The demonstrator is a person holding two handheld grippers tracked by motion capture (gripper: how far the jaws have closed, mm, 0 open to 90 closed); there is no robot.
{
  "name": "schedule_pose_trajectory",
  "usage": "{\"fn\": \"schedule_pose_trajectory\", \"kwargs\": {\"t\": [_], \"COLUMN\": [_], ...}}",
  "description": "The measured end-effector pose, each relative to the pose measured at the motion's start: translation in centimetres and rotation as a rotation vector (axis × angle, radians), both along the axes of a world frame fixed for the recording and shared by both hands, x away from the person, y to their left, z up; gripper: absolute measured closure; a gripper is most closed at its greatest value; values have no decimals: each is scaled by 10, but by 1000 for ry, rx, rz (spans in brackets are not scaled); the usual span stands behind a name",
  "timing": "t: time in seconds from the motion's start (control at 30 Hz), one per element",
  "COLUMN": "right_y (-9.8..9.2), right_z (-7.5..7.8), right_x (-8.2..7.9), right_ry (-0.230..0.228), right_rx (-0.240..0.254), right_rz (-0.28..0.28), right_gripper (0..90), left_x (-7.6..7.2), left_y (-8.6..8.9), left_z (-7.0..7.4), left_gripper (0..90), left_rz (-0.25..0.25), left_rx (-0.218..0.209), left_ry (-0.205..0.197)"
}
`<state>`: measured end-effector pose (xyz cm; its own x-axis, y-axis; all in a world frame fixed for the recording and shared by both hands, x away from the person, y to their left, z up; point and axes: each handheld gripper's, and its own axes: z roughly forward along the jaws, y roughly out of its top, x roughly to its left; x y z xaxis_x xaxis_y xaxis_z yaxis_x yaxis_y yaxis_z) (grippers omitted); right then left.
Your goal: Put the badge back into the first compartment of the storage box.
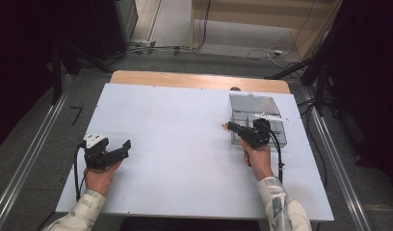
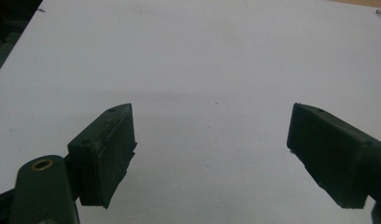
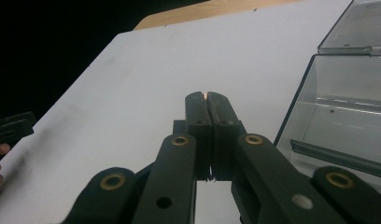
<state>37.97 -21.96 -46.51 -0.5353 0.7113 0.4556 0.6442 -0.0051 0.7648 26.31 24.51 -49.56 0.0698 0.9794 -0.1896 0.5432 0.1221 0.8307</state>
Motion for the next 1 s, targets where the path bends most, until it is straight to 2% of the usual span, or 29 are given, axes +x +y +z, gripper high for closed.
{"fn": "schedule_pose_trajectory", "kwargs": {"t": [0.4, 0.7, 1.0], "right_y": [-6, -7, -15], "right_z": [0, 8, 6], "right_x": [10, 17, 22], "right_ry": [-1, -19, -15], "right_rx": [-14, -8, 10], "right_rz": [-30, -57, -100], "right_gripper": [877, 877, 877], "left_x": [0, 0, 0], "left_y": [0, 1, 1], "left_z": [0, 1, 1], "left_gripper": [156, 156, 157], "left_rz": [1, 3, 0], "left_rx": [-1, -2, -2], "left_ry": [-2, -4, -4]}}
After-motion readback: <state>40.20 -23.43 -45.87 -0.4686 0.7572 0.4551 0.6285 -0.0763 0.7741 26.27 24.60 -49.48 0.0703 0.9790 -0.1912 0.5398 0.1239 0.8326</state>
